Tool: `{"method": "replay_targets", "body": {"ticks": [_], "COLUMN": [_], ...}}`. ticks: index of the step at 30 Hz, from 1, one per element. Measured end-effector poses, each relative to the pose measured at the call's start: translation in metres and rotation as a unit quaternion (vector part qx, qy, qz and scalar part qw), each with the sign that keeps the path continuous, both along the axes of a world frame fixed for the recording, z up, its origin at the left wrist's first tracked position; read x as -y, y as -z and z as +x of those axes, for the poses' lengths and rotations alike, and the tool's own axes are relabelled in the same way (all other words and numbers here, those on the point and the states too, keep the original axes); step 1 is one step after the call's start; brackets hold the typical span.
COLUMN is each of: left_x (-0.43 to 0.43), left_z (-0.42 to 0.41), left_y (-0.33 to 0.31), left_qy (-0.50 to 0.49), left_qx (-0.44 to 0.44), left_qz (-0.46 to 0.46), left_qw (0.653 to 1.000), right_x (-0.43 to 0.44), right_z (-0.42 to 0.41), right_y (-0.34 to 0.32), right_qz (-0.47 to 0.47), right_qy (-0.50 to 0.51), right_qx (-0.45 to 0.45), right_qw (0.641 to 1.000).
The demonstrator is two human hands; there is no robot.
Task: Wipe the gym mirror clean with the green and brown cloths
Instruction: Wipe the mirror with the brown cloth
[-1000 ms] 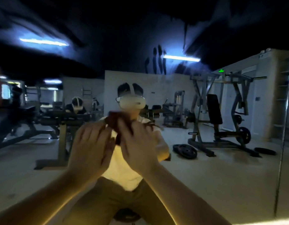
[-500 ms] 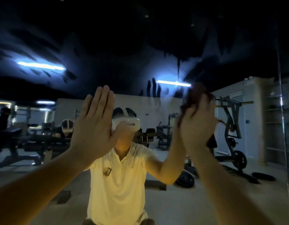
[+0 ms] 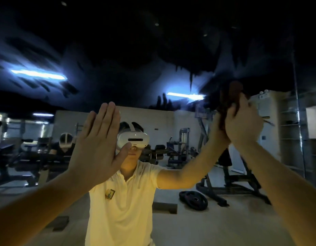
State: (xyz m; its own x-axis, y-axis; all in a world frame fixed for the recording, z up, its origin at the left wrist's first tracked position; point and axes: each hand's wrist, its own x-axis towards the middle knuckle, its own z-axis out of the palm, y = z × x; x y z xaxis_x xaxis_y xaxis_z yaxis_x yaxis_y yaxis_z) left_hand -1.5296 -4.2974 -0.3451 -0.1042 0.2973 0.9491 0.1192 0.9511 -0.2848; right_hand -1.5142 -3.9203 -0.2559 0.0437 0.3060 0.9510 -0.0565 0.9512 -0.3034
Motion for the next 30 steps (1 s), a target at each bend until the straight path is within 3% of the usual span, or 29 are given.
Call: {"method": "replay_targets", "body": {"ticks": [2,4,7,9,12,14,17,19,21,23,25,27,30], "left_x": [0.000,0.002,0.006,0.006,0.000,-0.005,-0.012,-0.013,-0.013,-0.012,-0.012,-0.011,-0.009], "left_z": [0.001,0.005,0.014,0.017,0.013,0.003,-0.011,-0.016,-0.017,-0.018,-0.017,-0.016,-0.016], "left_y": [0.000,-0.004,-0.028,-0.052,-0.086,-0.099,-0.103,-0.101,-0.101,-0.101,-0.101,-0.100,-0.100], "left_qy": [0.013,0.038,0.092,0.123,0.120,0.072,0.014,0.001,-0.007,-0.006,0.002,0.009,0.016], "left_qx": [0.001,-0.001,-0.058,-0.106,-0.081,-0.051,-0.045,-0.050,-0.053,-0.052,-0.054,-0.055,-0.051], "left_qz": [-0.004,0.006,0.014,0.037,0.074,0.073,0.057,0.055,0.057,0.053,0.054,0.054,0.044], "left_qw": [1.000,0.999,0.994,0.986,0.987,0.993,0.997,0.997,0.997,0.997,0.997,0.997,0.998], "right_x": [0.033,0.093,0.191,0.228,0.194,0.139,0.036,-0.007,0.000,0.046,0.106,0.161,0.190], "right_z": [-0.009,-0.015,-0.018,-0.009,-0.005,-0.006,-0.005,-0.005,-0.009,-0.014,-0.016,-0.016,-0.011], "right_y": [-0.006,-0.006,0.010,0.022,0.009,-0.011,-0.031,-0.032,-0.033,-0.034,-0.028,-0.012,0.013], "right_qz": [-0.070,-0.046,0.105,0.248,0.384,0.327,0.122,0.006,-0.080,-0.098,-0.037,0.082,0.295], "right_qy": [-0.021,-0.026,-0.078,-0.110,-0.064,-0.047,-0.020,-0.017,-0.028,-0.056,-0.091,-0.122,-0.139], "right_qx": [-0.002,-0.034,-0.037,-0.023,0.017,0.030,0.016,-0.023,-0.033,-0.054,-0.073,-0.067,-0.012], "right_qw": [0.997,0.998,0.991,0.962,0.921,0.943,0.992,1.000,0.996,0.992,0.992,0.987,0.945]}}
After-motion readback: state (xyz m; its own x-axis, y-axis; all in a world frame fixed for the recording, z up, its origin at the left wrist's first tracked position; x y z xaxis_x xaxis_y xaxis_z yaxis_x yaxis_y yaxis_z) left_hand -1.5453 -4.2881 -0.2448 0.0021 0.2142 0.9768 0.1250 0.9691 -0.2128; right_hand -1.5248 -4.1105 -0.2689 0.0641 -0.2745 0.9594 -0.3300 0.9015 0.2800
